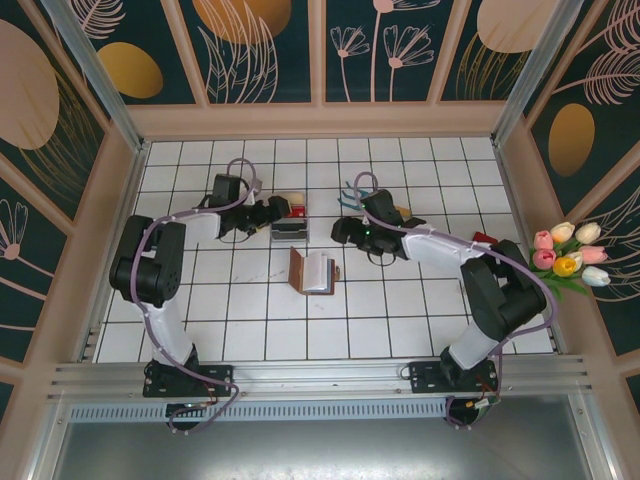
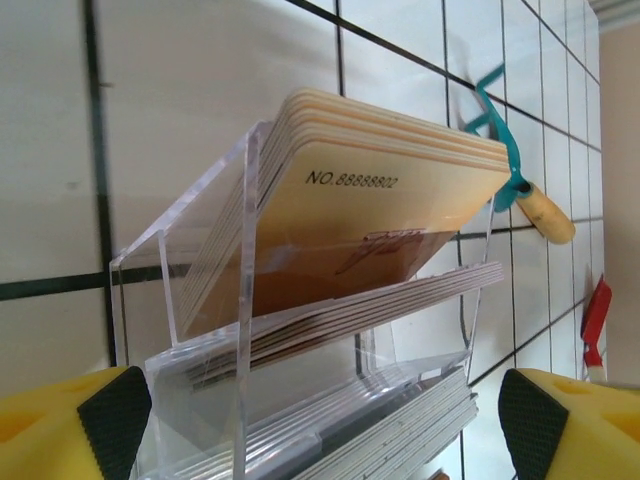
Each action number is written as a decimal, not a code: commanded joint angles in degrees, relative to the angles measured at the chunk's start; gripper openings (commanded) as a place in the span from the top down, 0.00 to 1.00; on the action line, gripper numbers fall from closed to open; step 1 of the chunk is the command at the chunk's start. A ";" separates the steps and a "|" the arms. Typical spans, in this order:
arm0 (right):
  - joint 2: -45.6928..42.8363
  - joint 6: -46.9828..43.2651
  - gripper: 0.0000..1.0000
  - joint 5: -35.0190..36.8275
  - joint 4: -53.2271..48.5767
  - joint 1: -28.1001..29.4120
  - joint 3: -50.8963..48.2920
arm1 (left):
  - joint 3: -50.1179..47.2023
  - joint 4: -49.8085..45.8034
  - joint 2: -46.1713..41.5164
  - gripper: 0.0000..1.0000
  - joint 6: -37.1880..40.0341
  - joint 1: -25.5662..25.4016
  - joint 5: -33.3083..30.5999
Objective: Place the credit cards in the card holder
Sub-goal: Move the storage box to the center of the table.
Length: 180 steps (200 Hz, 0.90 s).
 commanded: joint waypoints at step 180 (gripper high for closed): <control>-0.15 20.08 0.33 -18.38 38.96 -7.97 -14.51 | 21.95 -5.50 15.77 0.15 10.53 -13.91 16.04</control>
